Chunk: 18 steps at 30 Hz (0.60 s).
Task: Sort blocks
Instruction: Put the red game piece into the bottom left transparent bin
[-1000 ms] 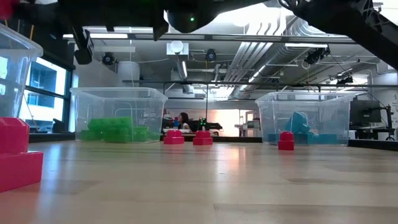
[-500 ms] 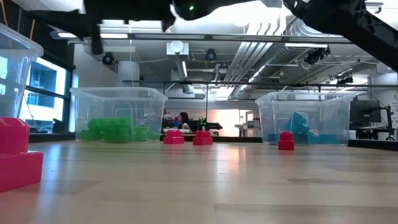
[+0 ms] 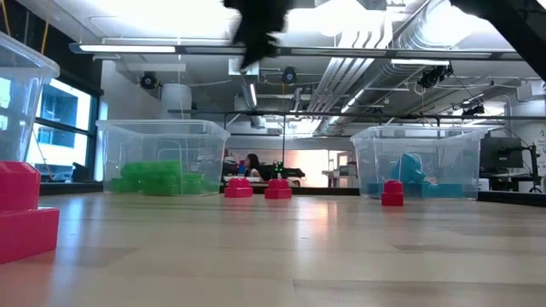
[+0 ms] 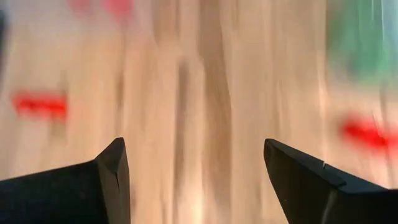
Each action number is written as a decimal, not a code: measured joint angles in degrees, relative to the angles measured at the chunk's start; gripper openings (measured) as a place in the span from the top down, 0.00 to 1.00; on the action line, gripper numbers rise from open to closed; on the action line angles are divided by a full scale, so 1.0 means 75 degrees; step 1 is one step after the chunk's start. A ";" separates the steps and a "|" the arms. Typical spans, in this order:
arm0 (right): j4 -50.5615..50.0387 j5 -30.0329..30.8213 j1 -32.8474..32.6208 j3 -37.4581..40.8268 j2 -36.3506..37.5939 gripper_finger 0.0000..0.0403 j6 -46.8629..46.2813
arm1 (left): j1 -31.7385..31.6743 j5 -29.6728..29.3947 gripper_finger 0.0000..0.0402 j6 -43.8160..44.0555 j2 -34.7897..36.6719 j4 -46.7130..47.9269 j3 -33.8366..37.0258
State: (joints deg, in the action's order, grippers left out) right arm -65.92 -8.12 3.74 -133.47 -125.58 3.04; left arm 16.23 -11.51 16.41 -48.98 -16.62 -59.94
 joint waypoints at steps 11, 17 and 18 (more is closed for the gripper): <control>-0.2876 0.0172 -0.0152 0.1427 0.1154 0.39 0.0187 | -0.0012 -0.0566 0.33 0.0010 -0.0483 0.1194 -0.0004; -0.1589 0.0607 -0.0210 0.5654 0.4099 0.39 -0.1703 | -0.0015 -0.0599 0.33 0.0179 -0.0809 0.1502 0.0000; -0.1244 0.0650 -0.0274 0.6351 0.4703 0.39 -0.2266 | -0.0017 -0.0740 0.33 0.0190 -0.0913 0.1538 0.0000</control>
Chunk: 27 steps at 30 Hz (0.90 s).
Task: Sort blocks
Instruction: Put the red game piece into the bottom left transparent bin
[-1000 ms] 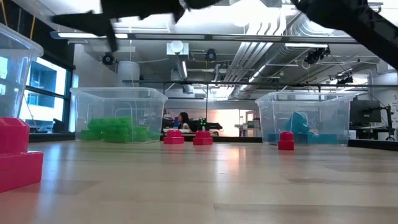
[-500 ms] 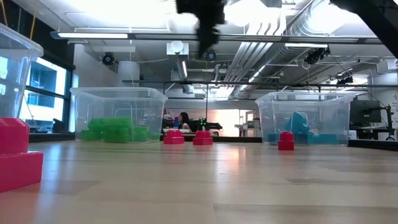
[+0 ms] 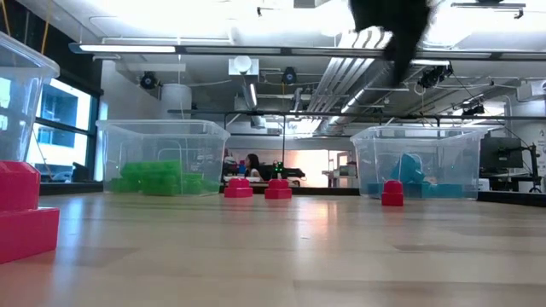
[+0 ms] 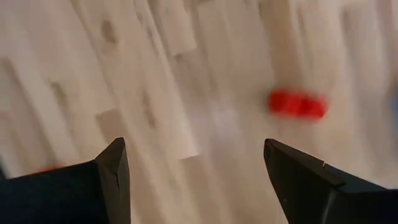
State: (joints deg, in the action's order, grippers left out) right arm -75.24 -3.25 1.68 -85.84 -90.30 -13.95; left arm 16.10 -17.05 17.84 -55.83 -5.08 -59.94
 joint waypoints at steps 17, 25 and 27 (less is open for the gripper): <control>0.4814 0.2439 -0.3139 0.5557 0.4305 0.39 -0.6903 | 0.0742 0.1611 0.36 0.4571 -0.4973 0.8090 -0.2890; 0.5906 0.2129 -0.3134 0.6427 0.4235 0.39 -0.6943 | 0.1128 0.1770 0.38 0.6140 -0.7363 0.9474 -0.4794; 0.5906 0.2098 -0.3131 0.6496 0.4235 0.39 -0.6852 | 0.1279 0.1922 0.38 0.6431 -0.7760 0.9707 -0.5064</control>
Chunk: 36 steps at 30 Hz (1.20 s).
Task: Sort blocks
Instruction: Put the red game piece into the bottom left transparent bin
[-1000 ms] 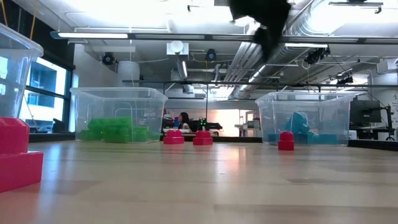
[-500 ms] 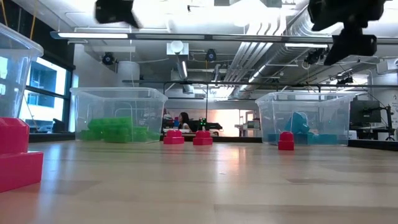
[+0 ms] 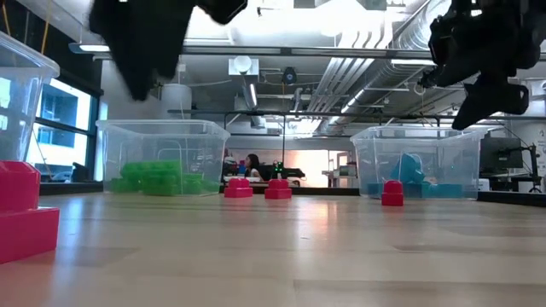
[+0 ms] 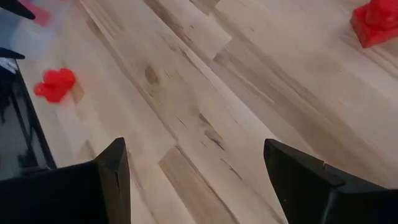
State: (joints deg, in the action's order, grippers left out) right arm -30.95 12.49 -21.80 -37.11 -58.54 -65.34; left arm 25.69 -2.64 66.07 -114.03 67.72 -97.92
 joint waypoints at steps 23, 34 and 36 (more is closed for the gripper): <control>0.0052 -0.0038 0.0004 0.0074 -0.0003 0.39 0.1376 | 0.1304 0.0088 0.38 0.4822 -0.0806 -0.0233 -0.0039; 0.0160 -0.0067 -0.0006 0.0074 -0.0067 0.39 0.1371 | 0.1398 0.0644 0.38 0.4912 -0.1391 -0.0881 -0.0036; 0.0184 -0.0070 -0.0009 0.0074 -0.0067 0.39 0.1355 | 0.1391 0.0647 0.38 0.4874 -0.1455 -0.0886 -0.0042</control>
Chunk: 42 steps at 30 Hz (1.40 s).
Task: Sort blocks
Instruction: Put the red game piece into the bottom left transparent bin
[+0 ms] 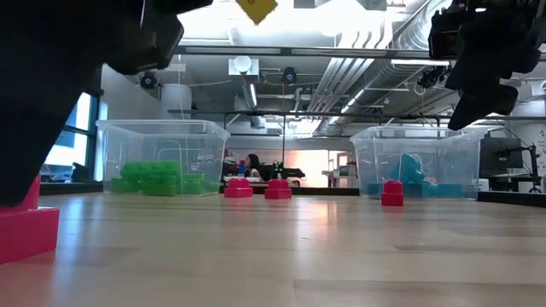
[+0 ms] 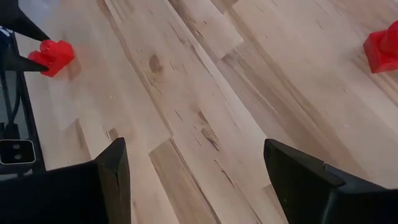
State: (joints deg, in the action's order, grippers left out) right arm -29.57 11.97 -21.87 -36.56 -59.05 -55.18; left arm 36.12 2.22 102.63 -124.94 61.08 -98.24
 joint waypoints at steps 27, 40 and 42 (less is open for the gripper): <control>0.0039 -0.0020 0.0000 -0.0003 -0.0031 0.39 -0.0032 | -0.0995 0.0552 0.91 -0.4891 -0.0408 -0.0245 0.0000; 0.0034 -0.0018 -0.0004 -0.0003 -0.0035 0.39 -0.1245 | -0.1954 -0.0687 1.00 -1.0224 0.0760 0.0845 -0.0003; 0.0048 -0.0023 -0.0006 -0.0003 -0.0035 0.39 -0.1540 | -0.1977 -0.0771 1.00 -1.1589 0.1127 0.1163 0.0000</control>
State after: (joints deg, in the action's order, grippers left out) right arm -29.21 11.79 -21.91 -36.58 -59.31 -66.73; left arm 21.29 -3.57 15.70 -116.49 69.80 -98.24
